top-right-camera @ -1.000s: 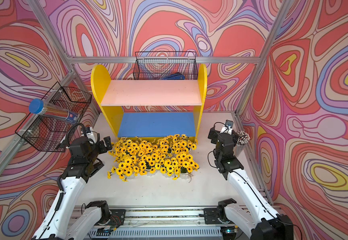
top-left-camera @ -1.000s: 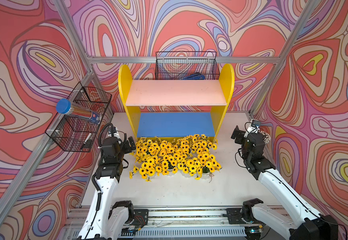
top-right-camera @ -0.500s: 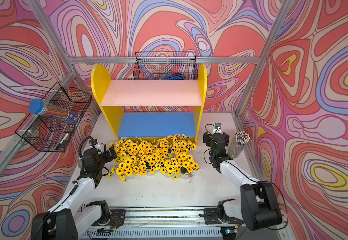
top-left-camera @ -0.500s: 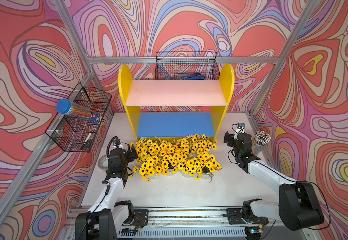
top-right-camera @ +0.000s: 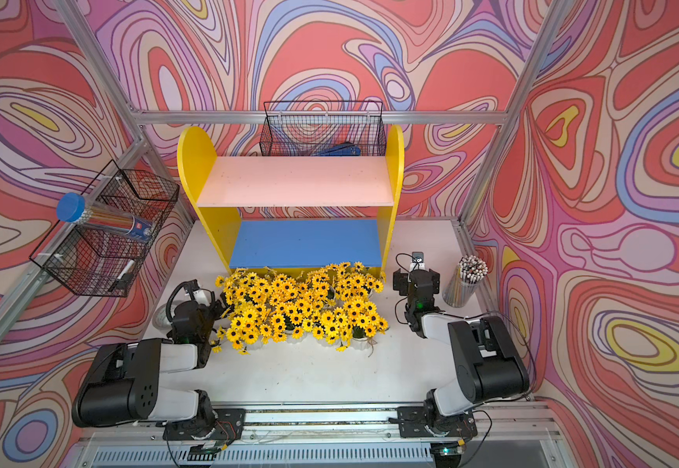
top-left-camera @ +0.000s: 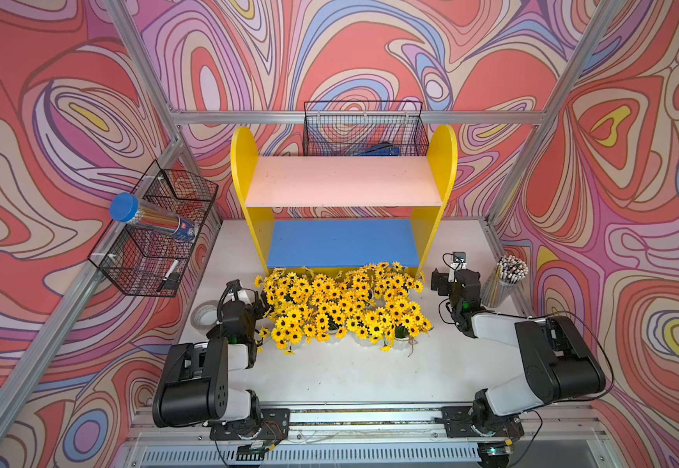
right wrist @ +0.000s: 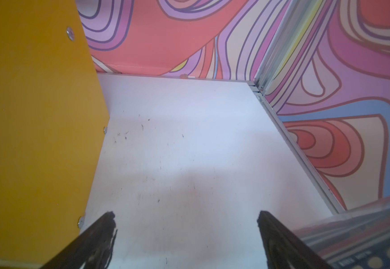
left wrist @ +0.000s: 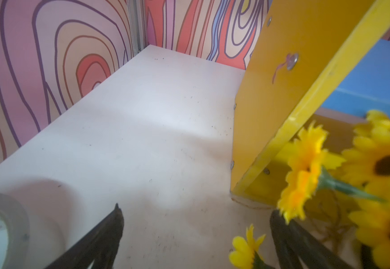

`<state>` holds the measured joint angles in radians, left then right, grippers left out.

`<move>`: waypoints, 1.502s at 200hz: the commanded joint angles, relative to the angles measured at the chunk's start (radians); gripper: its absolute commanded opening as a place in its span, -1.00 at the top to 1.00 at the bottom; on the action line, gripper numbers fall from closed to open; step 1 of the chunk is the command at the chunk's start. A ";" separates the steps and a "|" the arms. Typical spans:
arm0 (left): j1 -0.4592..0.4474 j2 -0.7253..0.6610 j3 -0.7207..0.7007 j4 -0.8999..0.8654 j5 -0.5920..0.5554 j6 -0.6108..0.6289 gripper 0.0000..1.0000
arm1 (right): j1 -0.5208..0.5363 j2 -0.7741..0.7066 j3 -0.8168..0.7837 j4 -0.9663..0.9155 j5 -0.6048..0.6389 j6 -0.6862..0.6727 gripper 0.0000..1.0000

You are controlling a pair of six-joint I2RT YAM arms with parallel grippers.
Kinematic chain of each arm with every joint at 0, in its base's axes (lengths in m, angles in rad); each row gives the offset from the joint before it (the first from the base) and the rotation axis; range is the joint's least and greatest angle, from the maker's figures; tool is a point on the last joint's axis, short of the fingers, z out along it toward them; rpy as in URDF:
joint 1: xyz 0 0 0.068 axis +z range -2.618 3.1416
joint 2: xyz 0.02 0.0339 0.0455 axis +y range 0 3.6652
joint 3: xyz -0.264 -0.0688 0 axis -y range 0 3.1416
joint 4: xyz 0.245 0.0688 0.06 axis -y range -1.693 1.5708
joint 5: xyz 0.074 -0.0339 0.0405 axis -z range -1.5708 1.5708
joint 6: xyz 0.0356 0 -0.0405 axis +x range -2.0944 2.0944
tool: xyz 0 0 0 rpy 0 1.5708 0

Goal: Take the sunflower pots off the shelves
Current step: Reset both arms

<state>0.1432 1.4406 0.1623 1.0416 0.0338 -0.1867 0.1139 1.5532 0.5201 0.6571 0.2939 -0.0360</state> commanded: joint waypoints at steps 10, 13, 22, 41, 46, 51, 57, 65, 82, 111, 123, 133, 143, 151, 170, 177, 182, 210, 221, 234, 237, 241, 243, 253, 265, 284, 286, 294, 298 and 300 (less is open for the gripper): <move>-0.005 0.027 -0.022 0.215 0.049 0.029 -0.99 | -0.014 0.072 -0.038 0.211 -0.029 0.022 -0.96; -0.005 0.031 -0.020 0.214 0.061 0.034 -0.99 | -0.013 0.081 -0.043 0.231 -0.032 0.022 -0.96; -0.008 0.053 -0.019 0.233 0.074 0.040 -0.99 | -0.014 0.103 -0.052 0.269 -0.033 0.018 -0.96; -0.009 0.120 -0.009 0.284 0.116 0.052 -0.99 | -0.021 0.103 -0.058 0.277 -0.018 0.033 -0.97; -0.008 0.122 0.000 0.273 0.124 0.055 -0.99 | -0.021 0.101 -0.057 0.271 -0.020 0.034 -0.96; -0.009 0.124 0.006 0.266 0.127 0.055 -0.99 | -0.021 0.100 -0.058 0.271 -0.022 0.036 -0.96; -0.009 0.126 0.007 0.268 0.129 0.056 -0.99 | -0.024 0.102 -0.062 0.284 -0.028 0.037 -0.96; -0.008 0.126 0.007 0.268 0.135 0.058 -0.99 | -0.028 0.102 -0.070 0.298 -0.035 0.041 -0.96; -0.008 0.122 0.029 0.227 0.187 0.076 -0.99 | -0.048 0.128 -0.106 0.372 -0.063 0.062 -0.97; -0.008 0.113 0.055 0.170 0.212 0.082 -0.99 | -0.055 0.159 -0.133 0.465 -0.052 0.061 -0.96; -0.008 0.111 0.063 0.150 0.214 0.084 -1.00 | -0.055 0.150 -0.106 0.392 -0.031 0.077 -0.96; -0.010 0.108 0.073 0.127 0.216 0.087 -0.99 | -0.055 0.160 -0.085 0.373 -0.012 0.080 -0.97; -0.014 0.106 0.082 0.108 0.209 0.090 -0.99 | -0.059 0.157 -0.067 0.328 -0.022 0.086 -0.96; -0.018 0.104 0.086 0.095 0.202 0.092 -0.99 | -0.061 0.160 -0.068 0.338 -0.022 0.086 -0.96; -0.025 0.101 0.104 0.058 0.188 0.096 -0.99 | -0.062 0.159 -0.068 0.334 -0.023 0.087 -0.97; -0.029 0.098 0.115 0.035 0.187 0.101 -0.99 | -0.063 0.158 -0.065 0.330 -0.025 0.088 -0.97; -0.031 0.098 0.123 0.018 0.187 0.104 -0.99 | -0.062 0.160 -0.066 0.332 -0.024 0.088 -0.96; -0.055 0.095 0.176 -0.092 0.161 0.131 -1.00 | -0.062 0.159 -0.063 0.328 -0.026 0.089 -0.96; -0.066 0.099 0.189 -0.107 0.148 0.140 -0.99 | -0.062 0.159 -0.063 0.326 -0.026 0.088 -0.96; -0.076 0.097 0.202 -0.139 0.139 0.151 -0.99 | -0.063 0.159 -0.063 0.326 -0.026 0.090 -0.96; -0.078 0.096 0.204 -0.142 0.136 0.153 -0.99 | -0.063 0.159 -0.063 0.328 -0.026 0.089 -0.96; -0.083 0.098 0.206 -0.144 0.132 0.156 -0.99 | -0.063 0.159 -0.064 0.328 -0.027 0.088 -0.96; -0.084 0.098 0.207 -0.145 0.129 0.157 -0.99 | -0.064 0.159 -0.064 0.328 -0.026 0.089 -0.97; -0.086 0.096 0.203 -0.143 0.125 0.157 -0.99 | -0.063 0.159 -0.065 0.329 -0.026 0.088 -0.97; -0.087 0.097 0.204 -0.141 0.126 0.158 -0.99 | -0.063 0.159 -0.065 0.329 -0.027 0.088 -0.96; -0.086 0.096 0.204 -0.141 0.126 0.158 -0.99 | -0.064 0.159 -0.065 0.329 -0.026 0.089 -0.96; -0.086 0.098 0.204 -0.140 0.126 0.157 -0.99 | -0.063 0.159 -0.065 0.329 -0.026 0.088 -0.96; -0.086 0.097 0.203 -0.141 0.127 0.157 -0.99 | -0.064 0.159 -0.064 0.330 -0.026 0.088 -0.97; -0.086 0.096 0.203 -0.143 0.127 0.157 -0.99 | -0.064 0.159 -0.065 0.329 -0.026 0.089 -0.96; -0.086 0.096 0.204 -0.143 0.126 0.157 -0.99 | -0.063 0.159 -0.065 0.329 -0.026 0.089 -0.96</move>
<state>0.0643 1.5517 0.3553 0.9108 0.1596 -0.0521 0.0574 1.7004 0.4442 0.9936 0.2615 0.0460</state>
